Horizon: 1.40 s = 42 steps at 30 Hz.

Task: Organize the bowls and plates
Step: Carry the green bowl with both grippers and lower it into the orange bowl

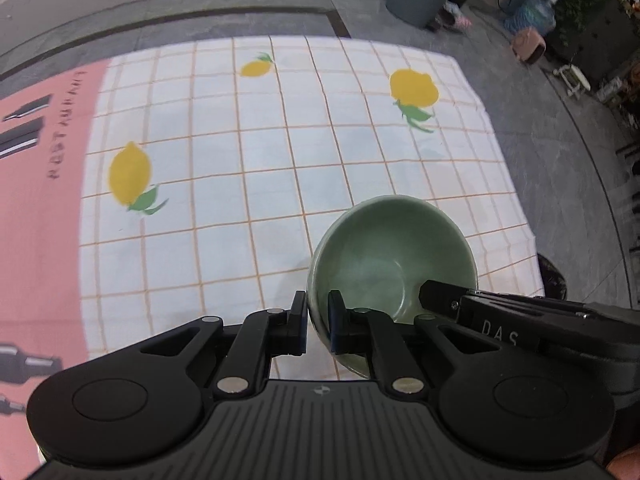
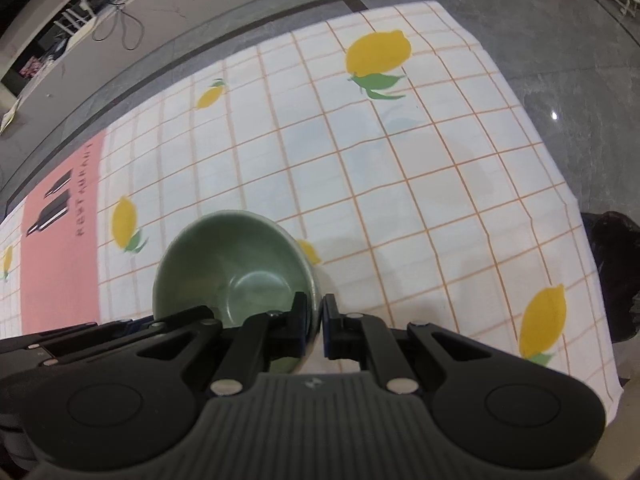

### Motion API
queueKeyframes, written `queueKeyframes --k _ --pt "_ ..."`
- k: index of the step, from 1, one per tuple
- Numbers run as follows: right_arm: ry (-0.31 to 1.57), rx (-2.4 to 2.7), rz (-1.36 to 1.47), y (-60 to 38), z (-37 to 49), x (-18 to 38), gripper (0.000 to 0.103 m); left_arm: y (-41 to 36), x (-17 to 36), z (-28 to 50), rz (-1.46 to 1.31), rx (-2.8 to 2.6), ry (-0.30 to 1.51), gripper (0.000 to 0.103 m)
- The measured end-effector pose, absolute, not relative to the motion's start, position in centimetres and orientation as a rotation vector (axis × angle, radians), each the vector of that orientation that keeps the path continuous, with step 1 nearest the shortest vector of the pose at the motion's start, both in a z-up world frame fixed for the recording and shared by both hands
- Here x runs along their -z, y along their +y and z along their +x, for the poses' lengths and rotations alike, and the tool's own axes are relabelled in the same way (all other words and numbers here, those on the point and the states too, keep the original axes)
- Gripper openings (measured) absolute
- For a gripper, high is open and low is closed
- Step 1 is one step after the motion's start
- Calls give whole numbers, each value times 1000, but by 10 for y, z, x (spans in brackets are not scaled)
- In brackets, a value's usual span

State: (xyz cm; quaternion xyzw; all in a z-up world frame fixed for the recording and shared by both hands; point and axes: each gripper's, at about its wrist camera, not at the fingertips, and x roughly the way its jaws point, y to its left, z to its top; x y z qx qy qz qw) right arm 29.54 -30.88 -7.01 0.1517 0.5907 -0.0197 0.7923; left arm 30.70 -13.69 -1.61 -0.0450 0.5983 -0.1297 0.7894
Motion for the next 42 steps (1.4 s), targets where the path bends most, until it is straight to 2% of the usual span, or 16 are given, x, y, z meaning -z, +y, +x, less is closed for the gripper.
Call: queueKeyframes --k 13,23,30,42 --pt "1192 -22 272 -287 230 7 4 -113 -39 237 -189 225 1218 10" --pt "1162 -69 222 -272 170 -19 5 -101 -54 184 -220 211 1220 10" --pt "1176 -89 217 -267 143 -11 5 -99 -47 163 -212 203 1224 9" --pt "1257 -87 147 -258 145 27 5 -98 -8 162 -194 199 1299 10"
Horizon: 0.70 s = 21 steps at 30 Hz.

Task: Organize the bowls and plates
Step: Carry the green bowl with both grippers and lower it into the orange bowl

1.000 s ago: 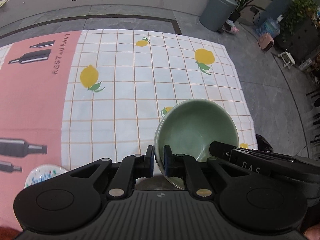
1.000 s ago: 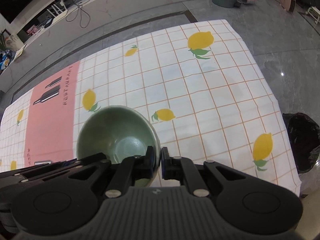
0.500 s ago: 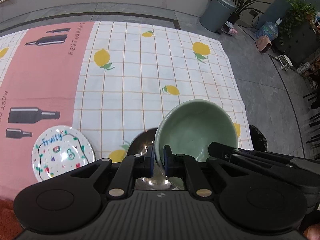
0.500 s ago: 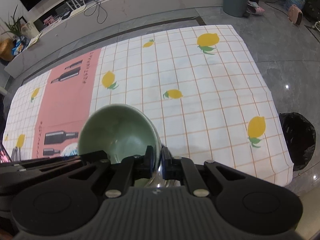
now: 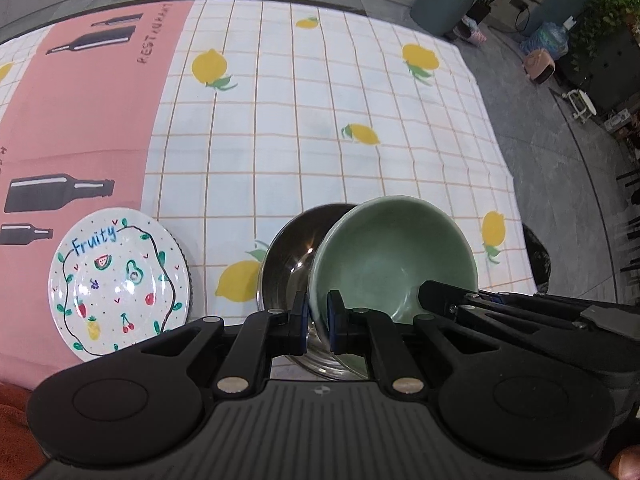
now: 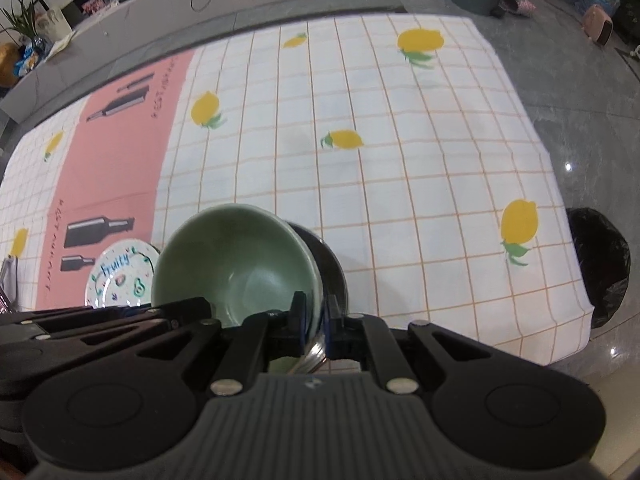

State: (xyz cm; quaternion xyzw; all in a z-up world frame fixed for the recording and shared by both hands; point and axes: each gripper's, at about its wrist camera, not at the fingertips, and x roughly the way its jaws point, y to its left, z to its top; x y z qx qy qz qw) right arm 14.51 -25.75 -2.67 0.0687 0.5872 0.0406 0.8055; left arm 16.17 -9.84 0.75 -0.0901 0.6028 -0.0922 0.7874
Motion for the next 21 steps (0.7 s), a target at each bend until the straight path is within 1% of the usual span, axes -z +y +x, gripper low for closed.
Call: queueKeyframes --k 8,18,21 --pt "1310 -104 139 -252 157 50 6 -96 11 171 -177 189 1343 10" --pt "1358 -119 148 -254 169 69 6 -98 22 178 -146 216 1370 12" --pt "1369 -111 143 -254 170 74 7 -94 18 181 -177 226 1363 17"
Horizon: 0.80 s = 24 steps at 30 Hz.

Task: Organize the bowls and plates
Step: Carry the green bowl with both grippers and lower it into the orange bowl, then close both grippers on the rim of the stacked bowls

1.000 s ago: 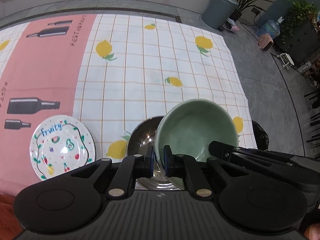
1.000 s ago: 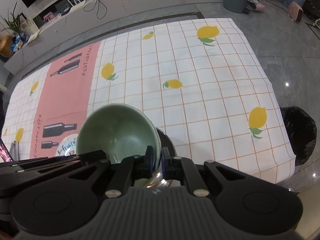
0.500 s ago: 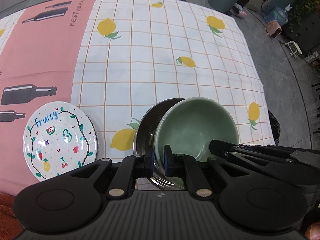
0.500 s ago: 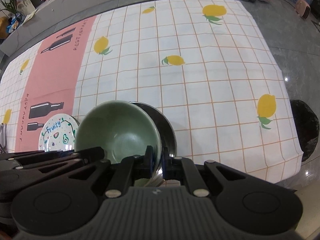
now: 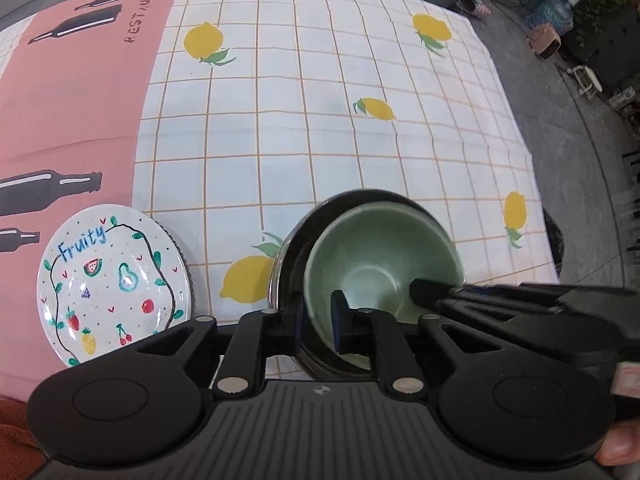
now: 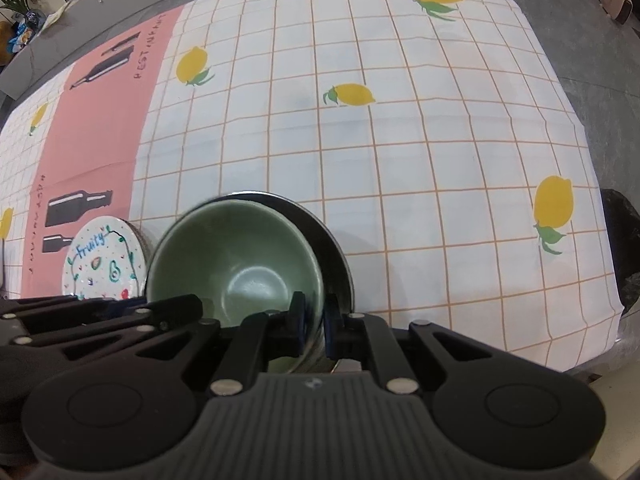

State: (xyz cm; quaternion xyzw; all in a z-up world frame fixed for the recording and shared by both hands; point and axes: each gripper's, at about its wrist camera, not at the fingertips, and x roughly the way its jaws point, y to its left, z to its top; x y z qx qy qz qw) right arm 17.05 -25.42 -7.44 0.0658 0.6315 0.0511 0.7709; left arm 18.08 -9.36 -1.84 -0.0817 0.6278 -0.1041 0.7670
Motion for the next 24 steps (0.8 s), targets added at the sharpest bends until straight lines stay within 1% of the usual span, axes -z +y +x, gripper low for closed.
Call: queueKeyframes --k 3,5,8,14,21,24 --pt "1371 -102 120 -253 171 76 7 -92 9 181 -177 236 1324 18" --pt "1381 -103 132 -254 173 76 12 -93 3 181 -162 249 1304 18" --pt "1386 -106 132 -253 172 75 16 -94 0 181 -169 257 1297 18" --pt "1373 -111 116 -254 167 67 15 -89 -5 175 -141 262 1239 18" --pt "1302 -91 64 -255 162 46 16 -80 -9 174 -117 222 1180 20" --pt "1280 -90 35 -256 160 43 10 -74 -2 174 -138 218 1201 20"
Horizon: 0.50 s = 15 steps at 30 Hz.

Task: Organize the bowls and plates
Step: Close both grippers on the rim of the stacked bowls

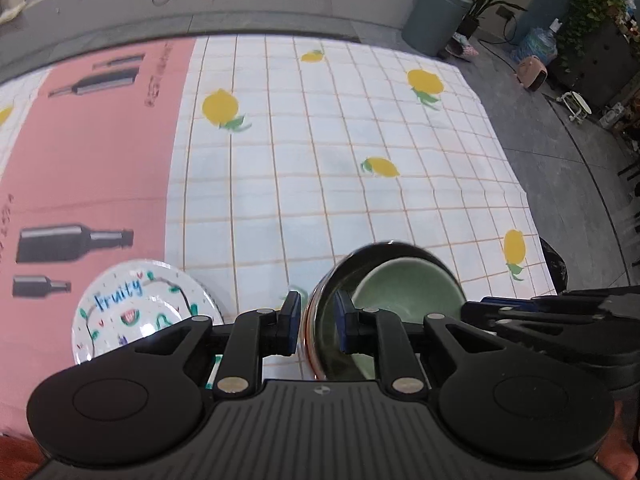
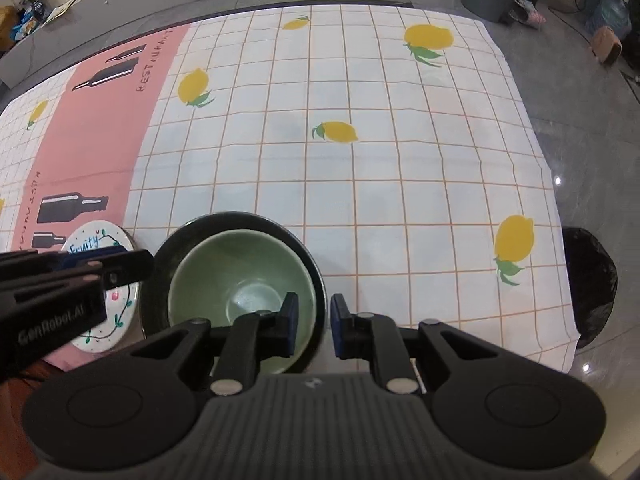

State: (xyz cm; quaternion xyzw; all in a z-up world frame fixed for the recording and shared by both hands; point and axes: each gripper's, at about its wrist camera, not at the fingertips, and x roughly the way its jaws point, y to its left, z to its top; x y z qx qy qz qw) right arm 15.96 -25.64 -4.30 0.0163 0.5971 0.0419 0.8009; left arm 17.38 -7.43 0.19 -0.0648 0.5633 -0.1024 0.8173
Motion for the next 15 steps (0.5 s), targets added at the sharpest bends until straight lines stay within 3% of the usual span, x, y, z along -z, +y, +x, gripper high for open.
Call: queueKeyframes --k 6,15 --pt "1278 -99 56 -258 156 51 0 -70 11 170 -168 229 1226 7" --pt "1282 -122 79 -252 153 54 0 -67 14 170 -187 228 1236 6"
